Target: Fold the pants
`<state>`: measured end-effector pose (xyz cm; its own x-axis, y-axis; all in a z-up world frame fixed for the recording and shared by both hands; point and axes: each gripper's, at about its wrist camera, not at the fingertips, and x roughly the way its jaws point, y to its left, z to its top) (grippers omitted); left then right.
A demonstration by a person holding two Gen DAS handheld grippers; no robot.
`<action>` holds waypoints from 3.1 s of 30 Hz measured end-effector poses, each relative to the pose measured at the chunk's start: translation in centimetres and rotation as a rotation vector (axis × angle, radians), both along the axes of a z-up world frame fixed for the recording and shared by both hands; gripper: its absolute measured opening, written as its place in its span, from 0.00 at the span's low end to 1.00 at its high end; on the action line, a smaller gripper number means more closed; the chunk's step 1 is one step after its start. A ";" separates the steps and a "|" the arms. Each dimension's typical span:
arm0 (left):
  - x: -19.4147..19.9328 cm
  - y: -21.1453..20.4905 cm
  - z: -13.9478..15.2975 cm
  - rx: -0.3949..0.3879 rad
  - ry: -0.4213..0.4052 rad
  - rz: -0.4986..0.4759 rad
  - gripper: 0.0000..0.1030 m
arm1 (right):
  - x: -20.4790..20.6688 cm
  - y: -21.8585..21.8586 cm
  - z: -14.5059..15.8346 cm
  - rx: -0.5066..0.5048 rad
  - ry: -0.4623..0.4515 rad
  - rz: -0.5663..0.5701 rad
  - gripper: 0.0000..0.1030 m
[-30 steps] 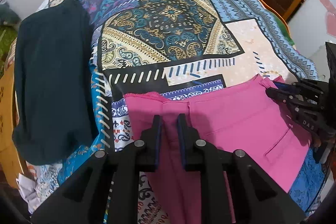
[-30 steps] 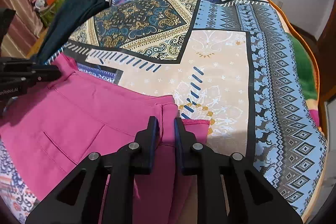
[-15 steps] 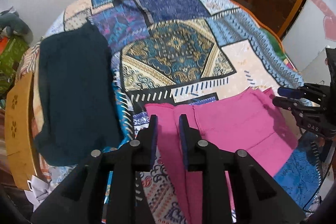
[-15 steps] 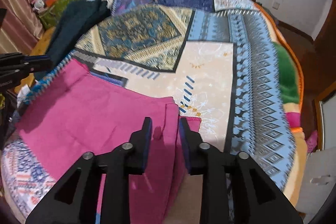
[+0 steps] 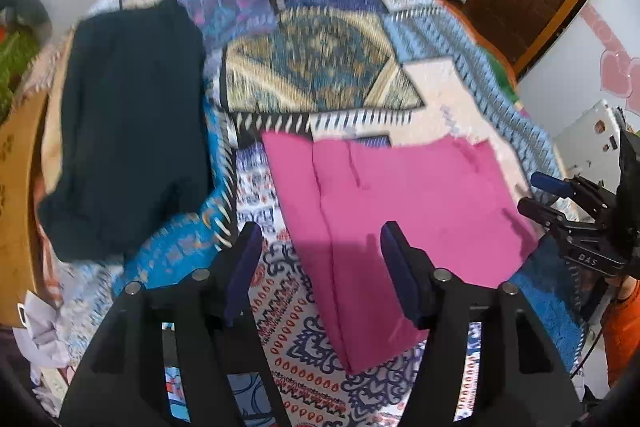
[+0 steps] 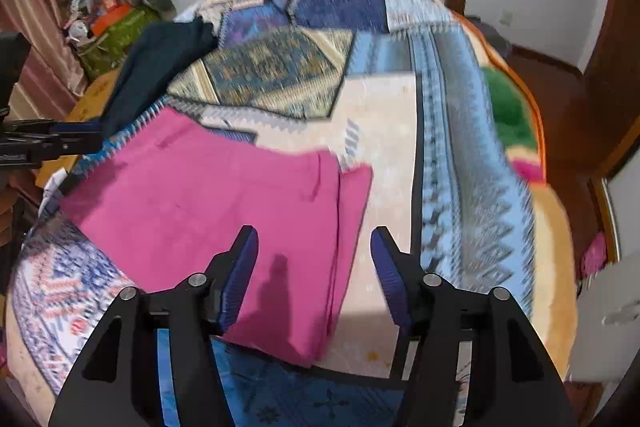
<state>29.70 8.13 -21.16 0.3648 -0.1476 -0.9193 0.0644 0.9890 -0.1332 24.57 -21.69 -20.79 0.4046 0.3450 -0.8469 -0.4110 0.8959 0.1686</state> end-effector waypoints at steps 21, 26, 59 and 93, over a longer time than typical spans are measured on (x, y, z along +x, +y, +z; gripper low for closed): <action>3.0 -1.7 -4.0 -0.122 0.116 -0.041 0.27 | 3.0 0.8 -3.8 0.085 0.100 -0.055 0.14; 2.2 -1.9 -2.2 -0.088 0.052 -0.049 0.18 | 2.6 1.0 -2.4 0.084 0.048 -0.037 0.10; 1.1 16.3 10.5 0.110 -0.359 0.242 0.17 | 7.0 19.1 11.1 0.140 -0.334 0.191 0.09; 0.6 24.9 0.8 0.167 -0.163 0.362 0.38 | 6.8 26.1 4.5 0.079 -0.160 0.206 0.39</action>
<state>30.27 33.05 -20.38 0.5079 0.1627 -0.8459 -0.2839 0.9587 0.0139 31.36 4.42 -16.24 0.4460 0.4966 -0.7446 -0.6101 0.7774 0.1531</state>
